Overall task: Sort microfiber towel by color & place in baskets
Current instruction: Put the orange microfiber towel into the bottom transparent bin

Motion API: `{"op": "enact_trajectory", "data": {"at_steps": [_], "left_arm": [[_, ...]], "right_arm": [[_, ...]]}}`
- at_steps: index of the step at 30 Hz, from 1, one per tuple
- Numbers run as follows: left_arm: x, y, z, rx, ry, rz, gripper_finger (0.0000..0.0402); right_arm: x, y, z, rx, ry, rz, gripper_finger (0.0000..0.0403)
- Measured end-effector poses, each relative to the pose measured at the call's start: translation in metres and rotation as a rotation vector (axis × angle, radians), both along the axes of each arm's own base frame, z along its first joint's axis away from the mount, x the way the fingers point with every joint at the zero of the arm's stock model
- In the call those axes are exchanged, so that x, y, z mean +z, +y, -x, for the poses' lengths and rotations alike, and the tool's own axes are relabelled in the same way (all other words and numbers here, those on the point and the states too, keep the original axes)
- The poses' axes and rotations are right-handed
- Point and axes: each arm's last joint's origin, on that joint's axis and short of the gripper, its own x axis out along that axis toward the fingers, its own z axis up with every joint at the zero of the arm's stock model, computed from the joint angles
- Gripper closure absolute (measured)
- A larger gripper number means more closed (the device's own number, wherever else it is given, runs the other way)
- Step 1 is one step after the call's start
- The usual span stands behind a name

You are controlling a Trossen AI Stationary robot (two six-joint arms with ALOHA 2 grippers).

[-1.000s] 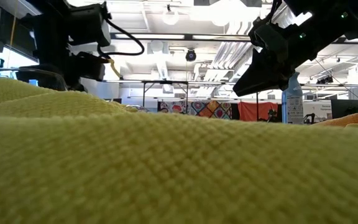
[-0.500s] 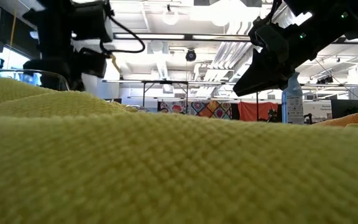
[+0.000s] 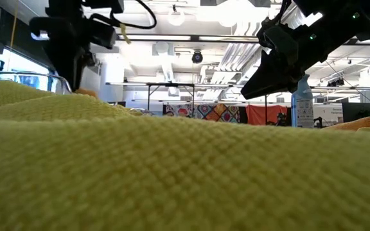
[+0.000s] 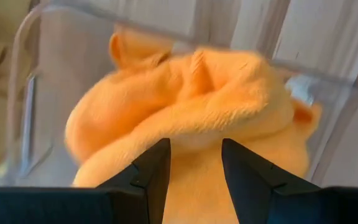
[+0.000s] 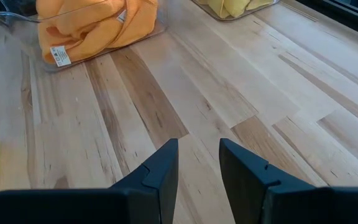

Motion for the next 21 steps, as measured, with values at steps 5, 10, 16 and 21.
{"op": "enact_trajectory", "data": {"at_steps": [5, 10, 16, 21], "left_arm": [[0.01, 0.001, 0.008, 0.006, 0.084, -0.023, 0.027], [0.008, 0.002, 0.008, 0.0, 0.074, -0.085, 0.027], [-0.032, 0.004, 0.006, -0.14, 0.044, -0.113, 0.0271], [-0.074, 0.006, 0.017, -0.156, 0.059, -0.066, 0.0271]], "right_arm": [[0.0, 0.0, 0.0, 0.0, 0.0, 0.0, 0.0293], [0.0, 0.0, 0.0, 0.004, 0.002, 0.006, 0.0293], [0.0, 0.0, 0.0, 0.002, 0.001, 0.002, 0.0293], [0.0, 0.0, 0.0, 0.0, 0.0, 0.0, 0.0293]]}}
